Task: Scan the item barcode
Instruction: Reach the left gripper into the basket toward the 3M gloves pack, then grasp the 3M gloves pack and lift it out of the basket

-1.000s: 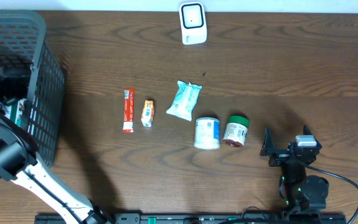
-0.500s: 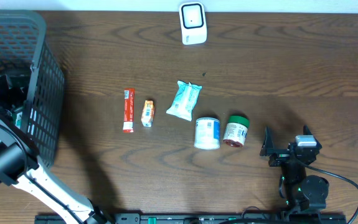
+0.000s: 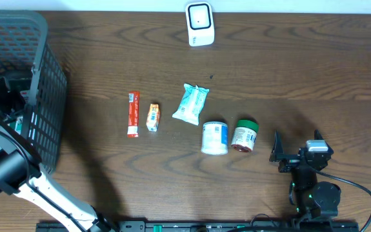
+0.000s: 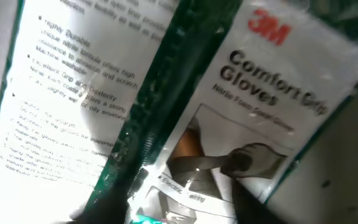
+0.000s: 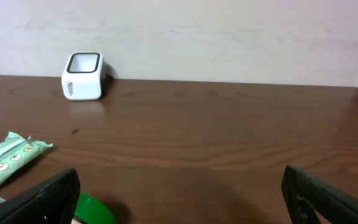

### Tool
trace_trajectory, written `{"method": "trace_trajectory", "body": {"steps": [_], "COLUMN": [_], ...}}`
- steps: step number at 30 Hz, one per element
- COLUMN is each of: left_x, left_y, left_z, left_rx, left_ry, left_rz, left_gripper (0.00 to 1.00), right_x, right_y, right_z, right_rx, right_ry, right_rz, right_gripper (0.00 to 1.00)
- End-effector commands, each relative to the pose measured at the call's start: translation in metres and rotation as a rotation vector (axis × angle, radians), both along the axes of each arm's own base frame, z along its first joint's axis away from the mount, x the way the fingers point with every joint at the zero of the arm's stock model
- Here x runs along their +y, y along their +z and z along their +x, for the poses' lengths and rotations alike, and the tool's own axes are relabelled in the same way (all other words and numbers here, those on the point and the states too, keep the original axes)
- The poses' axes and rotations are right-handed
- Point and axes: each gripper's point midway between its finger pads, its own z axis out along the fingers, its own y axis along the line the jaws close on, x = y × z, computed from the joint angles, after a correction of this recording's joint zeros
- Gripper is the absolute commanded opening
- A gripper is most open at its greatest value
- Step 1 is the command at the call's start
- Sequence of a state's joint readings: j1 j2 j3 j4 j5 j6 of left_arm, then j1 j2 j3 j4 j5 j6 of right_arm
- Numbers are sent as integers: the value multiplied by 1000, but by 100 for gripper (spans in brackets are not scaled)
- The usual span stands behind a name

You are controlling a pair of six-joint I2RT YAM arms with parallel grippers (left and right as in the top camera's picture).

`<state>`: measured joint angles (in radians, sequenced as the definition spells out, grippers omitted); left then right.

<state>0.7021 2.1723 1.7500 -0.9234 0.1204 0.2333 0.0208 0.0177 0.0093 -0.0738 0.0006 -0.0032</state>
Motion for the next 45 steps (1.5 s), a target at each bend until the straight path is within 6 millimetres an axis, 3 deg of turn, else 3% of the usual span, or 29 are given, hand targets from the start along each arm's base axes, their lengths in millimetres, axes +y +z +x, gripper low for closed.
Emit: {"method": "trace_trajectory", "body": {"steps": [1, 6, 11, 15, 20, 23, 27, 29, 30, 32, 33, 35, 38, 40, 41, 43, 44, 45], "left_x": [-7, -16, -26, -15, -8, -3, -1, 0, 2, 4, 8, 13, 23, 27, 28, 25, 18, 14], "left_y": [35, 30, -3, -23, -27, -27, -26, -25, -23, -20, -11, 7, 57, 104, 144, 191, 243, 265], "left_z": [9, -1, -15, -26, -26, -29, -26, -24, -22, -20, -15, -9, 2, 7, 7, 4, -4, -9], "left_rx": [-104, -64, -19, 28, 29, 46, 34, 27, 20, 12, -11, -52, -157, -265, -359, -471, -595, -650], "left_ry": [-4, -7, -48, -35, -31, -26, -22, -22, -21, -13, 24, 57, 117, 173, 215, 257, 297, 318], "left_rz": [-9, -46, -62, 16, 56, 79, 87, 94, 99, 105, 116, 142, 208, 267, 315, 369, 423, 441], "left_gripper": [83, 89, 93, 94, 94, 75, 61, 43, 30, 19, 8, 7, 7, 7, 7, 7, 7, 7], "right_x": [-3, -3, -3, 1, 1, 1, 1, 1, 1, 1, 1, 1, 1, 1, 1, 1, 1, 1], "right_y": [-1, -1, -1, -1, -1, -1, -1, -1, -1, -1, -1, -1, -1, -1, -1, -1, -1, -1], "right_z": [0, 0, 0, 0, 0, 0, 0, 0, 0, 0, 0, 0, 0, 0, 0, 0, 0, 0], "right_rx": [0, 0, 0, 0, 0, 0, 0, 0, 0, 0, 0, 0, 0, 0, 0, 0, 0, 0], "right_ry": [-16, -16, -15, 0, 2, 2, 1, 1, 1, 1, 1, 1, 1, 1, 1, 2, 1, 1], "right_rz": [2, 2, 2, 2, 2, 2, 2, 2, 2, 2, 2, 2, 2, 2, 2, 2, 2, 2], "right_gripper": [99, 99, 99, 99, 99, 99, 99, 99, 99, 99, 99, 99, 99, 99, 99, 99, 99, 99]}}
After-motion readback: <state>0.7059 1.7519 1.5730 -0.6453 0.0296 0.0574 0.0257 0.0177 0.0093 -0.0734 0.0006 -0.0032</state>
